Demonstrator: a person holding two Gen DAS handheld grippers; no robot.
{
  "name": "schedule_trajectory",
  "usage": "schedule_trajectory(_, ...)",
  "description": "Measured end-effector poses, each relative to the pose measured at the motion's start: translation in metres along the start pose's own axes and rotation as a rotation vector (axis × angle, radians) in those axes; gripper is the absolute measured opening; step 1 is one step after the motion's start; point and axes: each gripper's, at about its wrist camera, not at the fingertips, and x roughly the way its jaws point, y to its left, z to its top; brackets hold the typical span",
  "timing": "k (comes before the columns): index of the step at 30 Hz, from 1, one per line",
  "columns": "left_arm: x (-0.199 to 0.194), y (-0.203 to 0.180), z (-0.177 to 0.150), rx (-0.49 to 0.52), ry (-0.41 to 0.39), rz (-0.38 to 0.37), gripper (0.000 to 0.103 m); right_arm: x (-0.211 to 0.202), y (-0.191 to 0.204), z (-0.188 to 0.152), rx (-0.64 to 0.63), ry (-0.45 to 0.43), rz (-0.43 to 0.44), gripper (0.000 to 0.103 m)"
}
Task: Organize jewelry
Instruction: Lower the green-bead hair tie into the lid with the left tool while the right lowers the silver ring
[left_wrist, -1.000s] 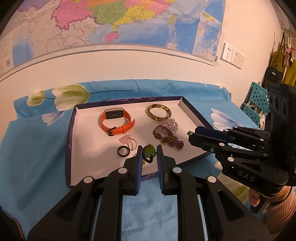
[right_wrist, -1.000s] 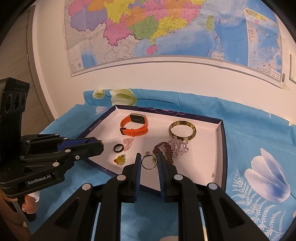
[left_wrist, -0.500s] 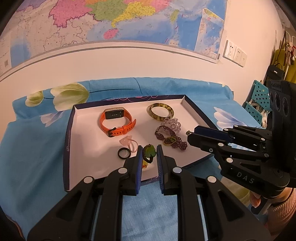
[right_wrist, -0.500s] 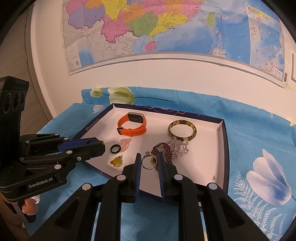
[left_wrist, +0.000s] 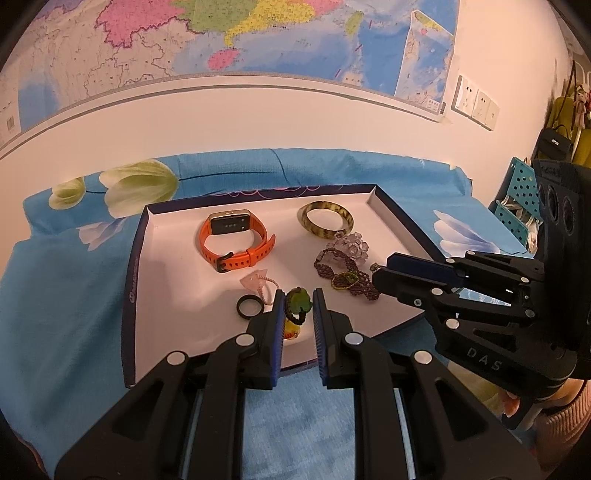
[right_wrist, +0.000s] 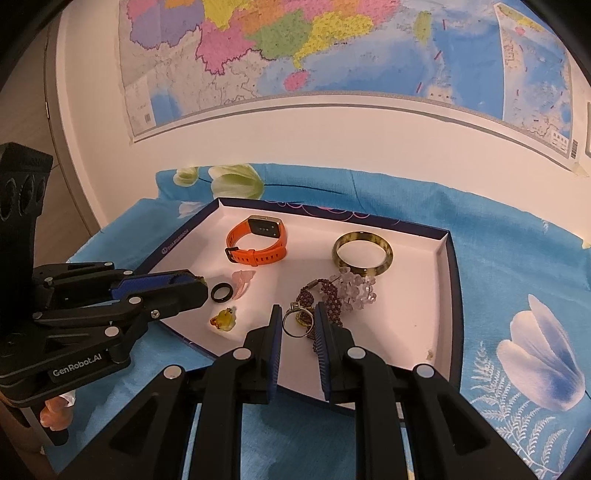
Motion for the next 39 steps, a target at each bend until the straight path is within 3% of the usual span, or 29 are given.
schedule_trajectory(39,0.023,0.004,-0.004,-0.030,0.061,0.023,0.015,0.021,0.001,-0.003,0.004,0.058,-0.027,0.016)
